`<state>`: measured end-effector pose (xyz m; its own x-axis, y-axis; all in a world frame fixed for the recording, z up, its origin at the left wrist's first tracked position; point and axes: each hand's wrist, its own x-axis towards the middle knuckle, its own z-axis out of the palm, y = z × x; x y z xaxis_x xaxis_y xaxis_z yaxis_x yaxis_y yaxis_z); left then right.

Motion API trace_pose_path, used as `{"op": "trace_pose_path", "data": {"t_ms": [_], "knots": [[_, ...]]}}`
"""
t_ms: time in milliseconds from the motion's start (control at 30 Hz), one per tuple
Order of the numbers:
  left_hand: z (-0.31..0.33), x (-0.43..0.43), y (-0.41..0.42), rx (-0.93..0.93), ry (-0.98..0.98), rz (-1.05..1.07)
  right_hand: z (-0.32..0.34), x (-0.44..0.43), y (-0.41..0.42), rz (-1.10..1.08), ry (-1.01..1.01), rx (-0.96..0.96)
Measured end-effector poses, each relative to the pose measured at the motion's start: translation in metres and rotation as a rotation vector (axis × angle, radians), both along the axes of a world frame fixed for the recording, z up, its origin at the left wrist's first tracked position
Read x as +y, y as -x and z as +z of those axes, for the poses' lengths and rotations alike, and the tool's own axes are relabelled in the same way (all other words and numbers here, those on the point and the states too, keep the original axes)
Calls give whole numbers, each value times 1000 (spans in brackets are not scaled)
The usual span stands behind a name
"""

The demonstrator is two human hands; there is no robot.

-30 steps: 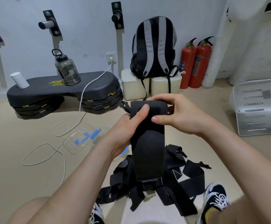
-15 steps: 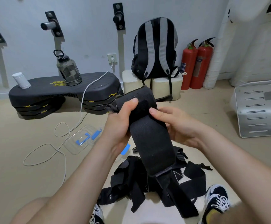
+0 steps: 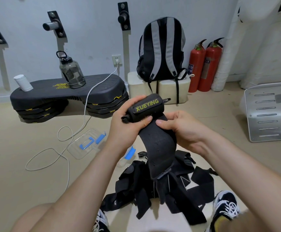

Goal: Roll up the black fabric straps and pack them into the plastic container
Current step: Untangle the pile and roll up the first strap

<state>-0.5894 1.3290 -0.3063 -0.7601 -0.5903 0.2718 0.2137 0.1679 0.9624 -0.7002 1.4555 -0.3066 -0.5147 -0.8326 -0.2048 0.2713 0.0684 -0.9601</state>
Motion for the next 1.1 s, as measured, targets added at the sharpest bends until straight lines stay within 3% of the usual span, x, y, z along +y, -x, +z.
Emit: {"op": "trace_pose_path", "data": {"t_ms": [167, 267, 400, 500, 734, 967, 1101], "knots": [[2, -2, -2, -14, 90, -26, 9, 5, -4, 49, 23, -94], [3, -2, -5, -98, 130, -101, 10, 4, -6, -31, 6, -69], [10, -2, -8, -170, -99, -236, 11, 4, -5, -89, -34, -25], [15, 0, -7, -139, -202, -171, 12, 6, -7, -47, -45, 53], [16, -5, -9, -115, 128, -98, 19, 7, -10, 47, -33, 60], [18, -9, -13, -242, 570, -14, 17, 6, -6, 46, -1, 120], [21, -4, -14, -219, 597, 21, 12, 5, -6, 80, 15, 82]]}}
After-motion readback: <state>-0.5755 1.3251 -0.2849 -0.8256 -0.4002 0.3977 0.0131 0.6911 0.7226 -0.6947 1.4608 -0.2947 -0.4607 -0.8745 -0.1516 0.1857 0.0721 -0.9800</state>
